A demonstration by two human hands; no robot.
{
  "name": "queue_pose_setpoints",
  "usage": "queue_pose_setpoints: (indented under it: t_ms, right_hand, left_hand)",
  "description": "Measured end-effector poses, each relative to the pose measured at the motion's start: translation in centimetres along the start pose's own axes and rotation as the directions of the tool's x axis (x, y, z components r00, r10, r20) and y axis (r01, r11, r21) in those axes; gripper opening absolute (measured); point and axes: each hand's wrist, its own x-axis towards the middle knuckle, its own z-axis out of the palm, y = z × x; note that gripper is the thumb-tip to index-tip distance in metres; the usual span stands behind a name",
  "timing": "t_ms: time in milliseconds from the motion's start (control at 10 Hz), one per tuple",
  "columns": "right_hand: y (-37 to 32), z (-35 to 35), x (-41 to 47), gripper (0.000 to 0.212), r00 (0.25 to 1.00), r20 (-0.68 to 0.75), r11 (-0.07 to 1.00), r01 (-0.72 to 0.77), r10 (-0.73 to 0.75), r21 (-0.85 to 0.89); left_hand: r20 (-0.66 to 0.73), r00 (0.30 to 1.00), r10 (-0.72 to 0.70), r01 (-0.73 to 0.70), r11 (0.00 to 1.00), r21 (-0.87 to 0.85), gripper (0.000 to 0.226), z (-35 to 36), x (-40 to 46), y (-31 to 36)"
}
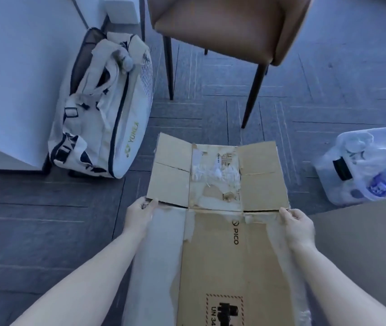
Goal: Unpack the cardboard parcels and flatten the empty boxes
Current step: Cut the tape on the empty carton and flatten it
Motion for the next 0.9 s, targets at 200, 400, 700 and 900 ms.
queue_pose_setpoints:
  t_ms: [200,400,700,900]
  right_hand:
    - [7.7,7.3,10.3,0.03,1.0,-0.011,0.999,-0.005,0.005,-0.034]
    - [11.8,12.1,16.9,0.029,0.999,0.034,0.998,0.025,-0.022,-0.066]
    - [14.9,12.5,20.0,0.023,0.999,0.046,0.982,-0.003,0.012,-0.19]
    - [15.8,11.9,18.7,0.039,1.0,-0.009,0.877,0.01,-0.016,-0.48]
  left_hand:
    - [0.006,1.0,0.01,-0.01,1.0,-0.03,0.025,6.6,8.7,-9.3]
    - [0.012,0.999,0.039,-0.039,0.999,-0.037,0.016,10.6,14.3,-14.9]
    - [0.052,0.998,-0.041,0.036,0.995,0.096,0.031,12.7,16.6,-17.9]
    - [-0.036,0.999,-0.003,0.019,0.891,0.454,0.041,12.7,16.1,-17.6]
